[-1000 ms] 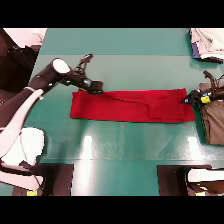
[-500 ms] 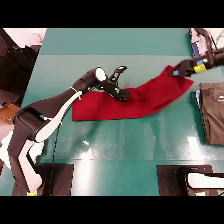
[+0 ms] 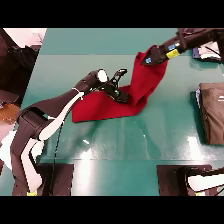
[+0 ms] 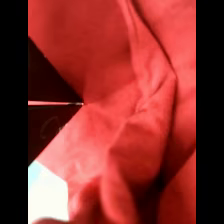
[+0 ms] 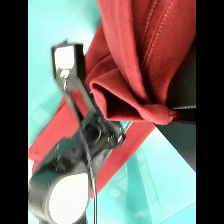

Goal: Fold the shirts.

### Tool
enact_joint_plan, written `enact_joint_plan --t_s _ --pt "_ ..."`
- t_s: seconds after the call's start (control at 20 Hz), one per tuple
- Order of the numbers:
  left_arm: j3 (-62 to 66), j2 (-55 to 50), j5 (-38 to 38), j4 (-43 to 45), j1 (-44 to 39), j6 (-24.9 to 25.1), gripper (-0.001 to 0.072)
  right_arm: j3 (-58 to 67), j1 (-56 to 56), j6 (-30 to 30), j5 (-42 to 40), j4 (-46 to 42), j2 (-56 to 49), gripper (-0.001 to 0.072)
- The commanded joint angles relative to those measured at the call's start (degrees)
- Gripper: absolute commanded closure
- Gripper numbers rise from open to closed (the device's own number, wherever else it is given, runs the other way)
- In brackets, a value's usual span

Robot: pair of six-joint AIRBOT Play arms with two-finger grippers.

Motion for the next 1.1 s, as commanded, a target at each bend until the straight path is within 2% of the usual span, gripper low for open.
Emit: enact_joint_plan --t_s 0.0,0.15,0.45,0.55,0.7,0.75,0.85,0.9,1.05 --pt "0.0 1.5 -2.1 0.5 1.8 0.1 0.0685 0.0 3.2 0.2 -1.0 0.0 -1.0 0.0701" --pt "0.2 5.4 -3.6 2.9 4.7 0.5 0.0685 -1.2 4.9 0.0 -2.0 -0.1 -1.2 0.0701" --pt "0.3 16.2 -9.7 16.5 15.6 0.5 0.0684 -1.2 12.6 -2.6 -7.6 0.2 -3.3 0.0700" --pt "0.3 20.5 -11.0 17.2 20.7 0.6 0.0684 -1.2 17.9 -4.2 -12.7 0.2 -6.0 0.0696" --pt "0.3 26.6 -11.2 17.2 27.0 0.6 0.0684 -0.4 26.9 -9.6 -27.4 0.1 -12.9 0.0691" --pt "0.3 28.4 -11.3 17.2 28.7 0.5 0.0684 1.7 30.1 -11.5 -32.2 0.1 -16.6 0.0584" --pt "0.3 31.4 -11.6 17.2 31.3 0.5 0.0683 5.4 33.9 -11.4 -38.2 0.1 -22.0 0.0250" --pt "0.3 32.6 -11.9 17.2 32.3 0.6 0.0684 5.3 34.6 -11.4 -40.0 0.1 -22.7 0.0175" --pt "0.3 35.0 -13.5 17.5 34.0 0.6 0.0683 -1.3 31.8 -11.3 -38.3 -0.5 -17.5 0.0177"
